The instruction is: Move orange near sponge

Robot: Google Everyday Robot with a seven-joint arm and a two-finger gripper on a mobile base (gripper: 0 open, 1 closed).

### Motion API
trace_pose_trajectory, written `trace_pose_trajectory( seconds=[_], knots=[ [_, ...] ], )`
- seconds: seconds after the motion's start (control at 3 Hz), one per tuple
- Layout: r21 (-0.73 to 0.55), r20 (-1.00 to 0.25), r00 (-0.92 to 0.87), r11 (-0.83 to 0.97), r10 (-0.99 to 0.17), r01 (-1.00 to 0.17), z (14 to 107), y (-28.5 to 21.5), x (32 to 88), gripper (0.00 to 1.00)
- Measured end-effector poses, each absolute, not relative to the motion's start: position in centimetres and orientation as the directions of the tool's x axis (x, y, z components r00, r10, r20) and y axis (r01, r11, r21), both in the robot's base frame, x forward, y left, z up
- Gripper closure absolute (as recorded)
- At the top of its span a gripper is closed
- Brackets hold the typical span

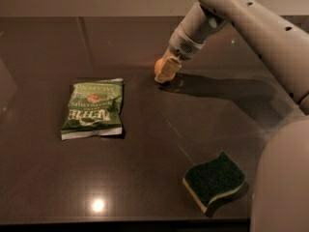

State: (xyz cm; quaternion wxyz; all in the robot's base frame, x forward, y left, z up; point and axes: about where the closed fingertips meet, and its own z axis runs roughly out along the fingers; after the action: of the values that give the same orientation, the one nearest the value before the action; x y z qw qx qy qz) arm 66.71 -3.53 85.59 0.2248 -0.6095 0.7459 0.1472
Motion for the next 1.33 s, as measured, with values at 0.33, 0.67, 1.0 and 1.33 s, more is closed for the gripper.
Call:
trace_pose_trajectory(
  seconds=[0.33, 0.67, 1.0, 1.33],
  knots=[
    [-0.051, -0.521, -0.128, 0.18, -0.844, -0.982, 87.0, -4.2, 64.9, 0.85],
    [-0.047, -0.522, -0.082, 0.125, -0.849, -0.991, 88.8, -5.8, 61.7, 1.0],
    [-0.053, -0.525, -0.053, 0.094, -0.849, -0.994, 90.1, -7.8, 58.5, 1.0],
    [-0.044, -0.519, -0.054, 0.089, -0.853, -0.995, 90.4, -10.1, 55.3, 1.0]
  ],
)
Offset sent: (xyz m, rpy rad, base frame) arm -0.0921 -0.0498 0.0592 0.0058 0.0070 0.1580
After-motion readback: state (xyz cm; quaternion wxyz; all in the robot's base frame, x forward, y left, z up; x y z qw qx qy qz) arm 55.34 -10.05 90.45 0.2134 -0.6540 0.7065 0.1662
